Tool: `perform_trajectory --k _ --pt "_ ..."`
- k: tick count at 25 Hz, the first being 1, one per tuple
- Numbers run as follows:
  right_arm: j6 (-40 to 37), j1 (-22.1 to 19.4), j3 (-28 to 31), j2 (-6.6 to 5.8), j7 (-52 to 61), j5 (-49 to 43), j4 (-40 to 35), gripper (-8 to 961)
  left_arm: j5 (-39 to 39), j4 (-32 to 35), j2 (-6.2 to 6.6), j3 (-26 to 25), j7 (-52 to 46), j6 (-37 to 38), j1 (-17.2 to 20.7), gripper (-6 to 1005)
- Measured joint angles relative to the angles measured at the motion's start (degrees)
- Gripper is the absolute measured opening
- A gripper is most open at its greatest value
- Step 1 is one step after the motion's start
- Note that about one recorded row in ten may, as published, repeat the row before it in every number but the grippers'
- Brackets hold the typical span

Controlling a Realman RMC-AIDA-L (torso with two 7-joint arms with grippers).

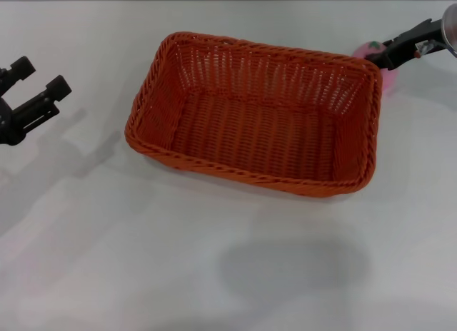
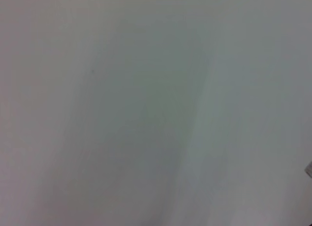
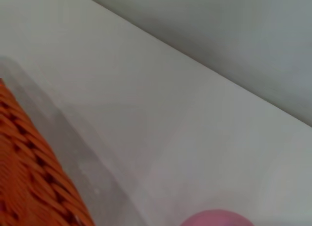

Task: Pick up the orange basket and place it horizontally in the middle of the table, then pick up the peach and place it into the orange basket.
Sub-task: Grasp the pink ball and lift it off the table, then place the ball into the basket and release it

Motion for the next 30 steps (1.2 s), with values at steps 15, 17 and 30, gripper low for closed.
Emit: perform_trajectory --k 15,17,30 --pt "5.8 -6.9 0.0 0.21 -3.6 13.9 -15.7 244 -0.9 0.0 0.07 -0.3 0.0 -0.2 0.4 878" --pt "6.8 -8.2 -0.1 0.2 -4.2 17.0 -18.2 227 -0.9 0.0 0.07 -0.3 0.0 -0.2 0.4 879" --pt "22.7 -13.3 -0.9 0.3 -19.7 42.0 -14.9 117 -1.6 -0.1 0.03 -0.4 2.9 2.5 0.6 879"
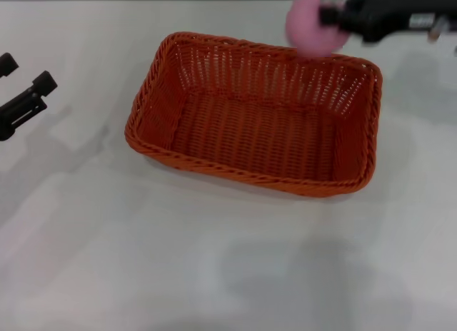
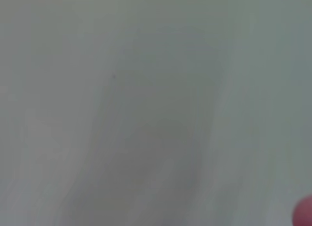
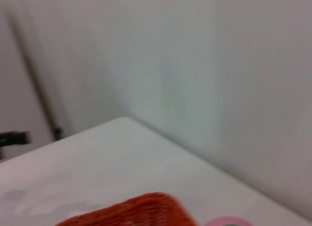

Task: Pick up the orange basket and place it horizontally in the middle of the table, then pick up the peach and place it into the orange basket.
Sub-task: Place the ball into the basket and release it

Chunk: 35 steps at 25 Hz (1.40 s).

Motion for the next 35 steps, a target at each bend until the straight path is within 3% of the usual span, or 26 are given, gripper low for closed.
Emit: perform_trajectory --k 8,18,26,35 --pt "0.5 0.2 -3.3 0.1 -11.7 1.2 12.9 61 -1.1 0.4 -0.09 0.3 2.1 2.2 0.3 877" --pt "-1.2 -0.1 -8.8 0.24 -17.7 2.2 18.3 56 -0.9 0.9 0.04 0.5 2.6 2.8 0.0 876" --pt "-1.0 -2.2 -8.3 -0.01 -22.1 7.6 19.5 311 -1.0 0.8 0.13 0.5 2.6 2.8 0.4 876" --pt "-2.6 -2.6 -5.9 0.0 -22.5 8.1 20.8 319 -0.8 0.8 0.12 0.6 3.2 2.8 0.3 877"
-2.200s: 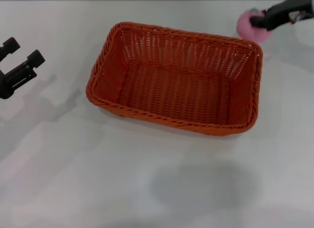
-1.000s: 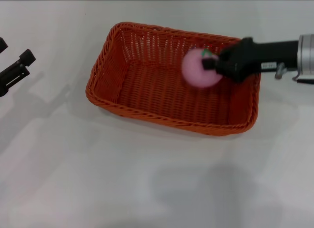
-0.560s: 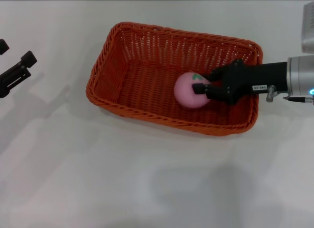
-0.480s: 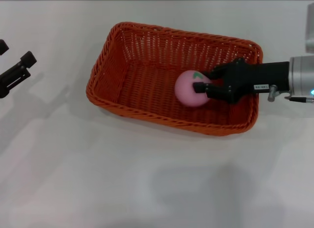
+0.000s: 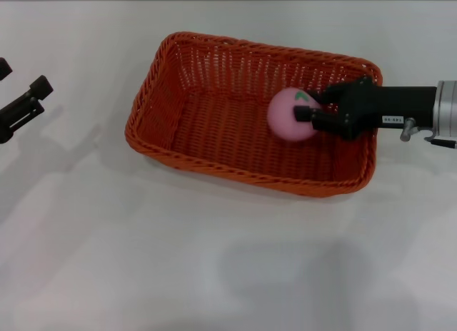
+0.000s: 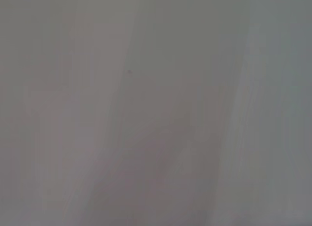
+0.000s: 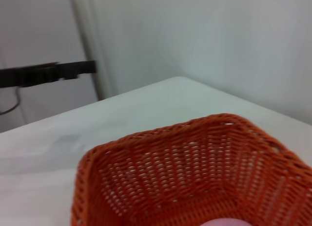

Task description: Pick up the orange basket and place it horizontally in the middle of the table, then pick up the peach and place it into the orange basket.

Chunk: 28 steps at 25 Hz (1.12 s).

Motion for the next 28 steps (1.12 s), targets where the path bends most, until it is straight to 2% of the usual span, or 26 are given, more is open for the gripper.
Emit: perform_trajectory --k 13,18,20,21,26,28 --pt "-3.2 0.8 0.5 0.06 0.6 0.0 1.5 322 -0.4 0.0 -0.07 -0.5 1.1 0.1 0.1 877" --pt "-1.0 0.3 0.6 -0.06 0.8 0.7 0.0 453 -1.7 0.0 -0.07 -0.6 1.5 0.6 0.2 876" --pt "1.8 -1.2 1.4 -0.31 0.9 1.7 -2.0 622 -2.5 0.0 -0.04 -0.6 2.1 1.2 0.3 876" --pt "3.3 -2.1 2.5 -0.32 0.9 1.9 -3.1 707 -3.0 0.0 -0.04 -0.6 2.5 1.6 0.4 876" --pt "12.2 -7.6 15.3 -0.36 -0.3 2.3 -7.4 811 -7.4 -0.3 0.03 -0.6 4.7 3.5 1.2 876" --pt "14.7 -9.6 21.3 -0.38 -3.1 2.3 -7.0 810 -9.9 -0.4 0.13 -0.8 6.4 4.0 2.0 876"
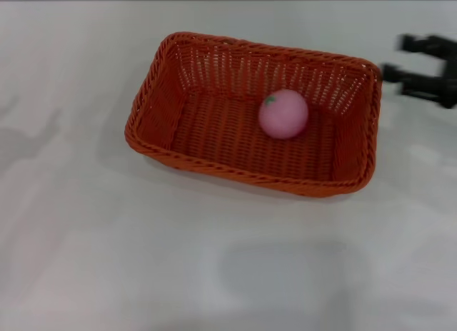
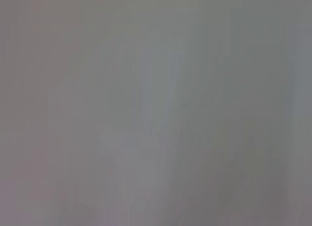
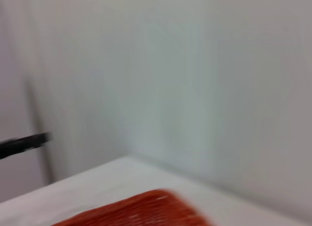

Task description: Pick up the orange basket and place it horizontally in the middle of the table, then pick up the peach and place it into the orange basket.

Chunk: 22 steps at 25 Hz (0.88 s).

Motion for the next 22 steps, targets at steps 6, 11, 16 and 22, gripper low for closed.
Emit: perform_trajectory --k 6,11,16,22 --pt "2.2 -4.1 13.3 -0.03 -13.5 1.3 7.1 808 -5.9 0.2 -0.01 -1.9 3.8 0.6 1.3 876" --pt "1.6 -4.8 25.4 -0.04 -26.4 1.9 19.2 804 -8.0 0.5 -0.1 -2.2 5.9 0.7 1.5 876" --pt "0.4 -5.1 33.3 -0.03 -36.7 2.1 28.4 800 -8.4 0.5 -0.16 -2.2 6.1 0.7 1.4 876" --pt "-2.7 -4.8 35.8 0.08 -42.2 2.1 33.6 795 -8.8 0.6 -0.33 -2.2 6.3 1.7 1.4 876"
